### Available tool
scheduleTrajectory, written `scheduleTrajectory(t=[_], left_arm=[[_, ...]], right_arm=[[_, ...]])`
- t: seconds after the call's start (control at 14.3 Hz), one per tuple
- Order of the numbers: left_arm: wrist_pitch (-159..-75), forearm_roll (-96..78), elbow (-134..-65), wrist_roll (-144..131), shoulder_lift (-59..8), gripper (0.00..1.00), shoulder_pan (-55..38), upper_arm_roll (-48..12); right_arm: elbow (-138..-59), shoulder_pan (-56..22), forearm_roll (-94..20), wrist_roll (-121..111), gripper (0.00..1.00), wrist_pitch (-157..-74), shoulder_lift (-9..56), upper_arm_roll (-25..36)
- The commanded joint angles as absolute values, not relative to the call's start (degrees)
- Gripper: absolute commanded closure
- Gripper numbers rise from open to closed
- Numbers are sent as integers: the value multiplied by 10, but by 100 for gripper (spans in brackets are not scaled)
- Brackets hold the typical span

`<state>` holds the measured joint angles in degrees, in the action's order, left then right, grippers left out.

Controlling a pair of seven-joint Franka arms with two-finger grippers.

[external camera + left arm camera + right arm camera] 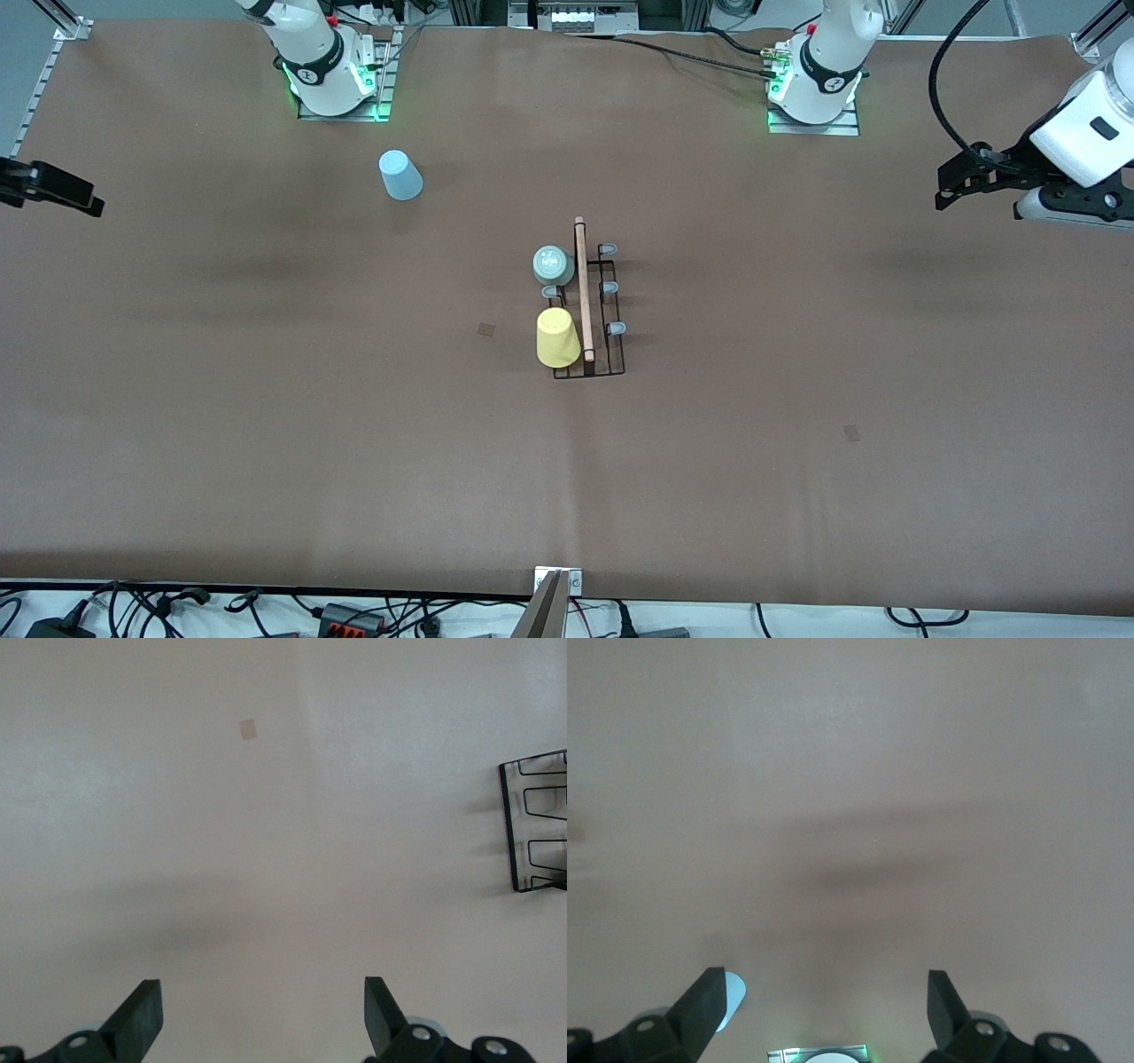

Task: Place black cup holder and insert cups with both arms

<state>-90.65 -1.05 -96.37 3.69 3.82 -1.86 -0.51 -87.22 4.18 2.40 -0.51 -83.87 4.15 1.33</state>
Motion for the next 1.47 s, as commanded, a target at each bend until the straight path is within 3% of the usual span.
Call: scheduleTrajectory(t=[0.0, 0.63, 1.4], left_arm=[[-895, 1, -943, 30, 27, 0, -18, -7], [-895, -1, -924, 29, 15, 0, -22, -8], [-895, -1, -924, 29, 14, 0, -22, -8]], right_arm=[[-867, 31, 29, -15, 0, -843, 40, 20], [-872, 39, 28, -20, 0, -930, 36, 18], [-871, 40, 24, -21, 0, -897, 29, 18]])
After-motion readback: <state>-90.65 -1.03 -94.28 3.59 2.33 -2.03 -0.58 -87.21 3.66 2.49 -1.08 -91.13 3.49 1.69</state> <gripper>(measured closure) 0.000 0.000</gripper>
